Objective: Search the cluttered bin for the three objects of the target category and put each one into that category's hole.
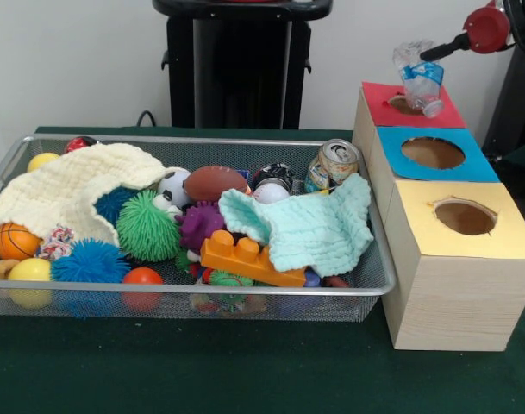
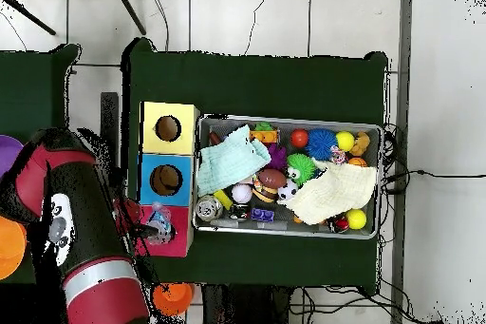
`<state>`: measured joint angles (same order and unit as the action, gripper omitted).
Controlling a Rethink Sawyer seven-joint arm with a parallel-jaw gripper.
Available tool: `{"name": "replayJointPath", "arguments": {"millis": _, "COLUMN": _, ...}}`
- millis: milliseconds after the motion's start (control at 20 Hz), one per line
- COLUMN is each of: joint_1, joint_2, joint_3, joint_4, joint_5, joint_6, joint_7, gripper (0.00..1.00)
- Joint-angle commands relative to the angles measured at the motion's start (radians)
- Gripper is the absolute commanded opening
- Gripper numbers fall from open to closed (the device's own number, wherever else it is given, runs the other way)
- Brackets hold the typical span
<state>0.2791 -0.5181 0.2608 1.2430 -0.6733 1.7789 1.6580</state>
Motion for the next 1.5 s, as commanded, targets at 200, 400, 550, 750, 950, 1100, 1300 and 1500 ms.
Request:
{"name": "replayJointPath", "arguments": {"millis": 200, "joint_1": 0.003, "joint_2": 0.131, "joint_3": 0.051, "joint_4": -0.14, "joint_5": -0.089, "joint_6": -0.017, "joint_7": -0.101, "gripper": 0.0}}
{"name": "replayJointPath", "arguments": {"millis": 400, "joint_1": 0.015, "joint_2": 0.149, "joint_3": 0.034, "joint_4": -0.155, "joint_5": -0.099, "joint_6": -0.038, "joint_7": -0.083, "gripper": 0.0}}
{"name": "replayJointPath", "arguments": {"millis": 550, "joint_1": 0.024, "joint_2": 0.172, "joint_3": 0.023, "joint_4": -0.177, "joint_5": -0.106, "joint_6": -0.044, "joint_7": -0.074, "gripper": 0.0}}
{"name": "replayJointPath", "arguments": {"millis": 750, "joint_1": 0.03, "joint_2": 0.183, "joint_3": 0.01, "joint_4": -0.193, "joint_5": -0.122, "joint_6": -0.033, "joint_7": -0.087, "gripper": 0.0}}
{"name": "replayJointPath", "arguments": {"millis": 950, "joint_1": 0.029, "joint_2": 0.186, "joint_3": 0.002, "joint_4": -0.2, "joint_5": -0.146, "joint_6": -0.03, "joint_7": -0.106, "gripper": 0.0}}
{"name": "replayJointPath", "arguments": {"millis": 1100, "joint_1": 0.027, "joint_2": 0.188, "joint_3": -0.003, "joint_4": -0.203, "joint_5": -0.167, "joint_6": -0.029, "joint_7": -0.118, "gripper": 0.0}}
{"name": "replayJointPath", "arguments": {"millis": 1300, "joint_1": 0.025, "joint_2": 0.208, "joint_3": 0.001, "joint_4": -0.234, "joint_5": -0.184, "joint_6": -0.006, "joint_7": -0.132, "gripper": 0.0}}
{"name": "replayJointPath", "arguments": {"millis": 1500, "joint_1": 0.021, "joint_2": 0.22, "joint_3": 0.0, "joint_4": -0.248, "joint_5": -0.19, "joint_6": 0.02, "joint_7": -0.149, "gripper": 0.0}}
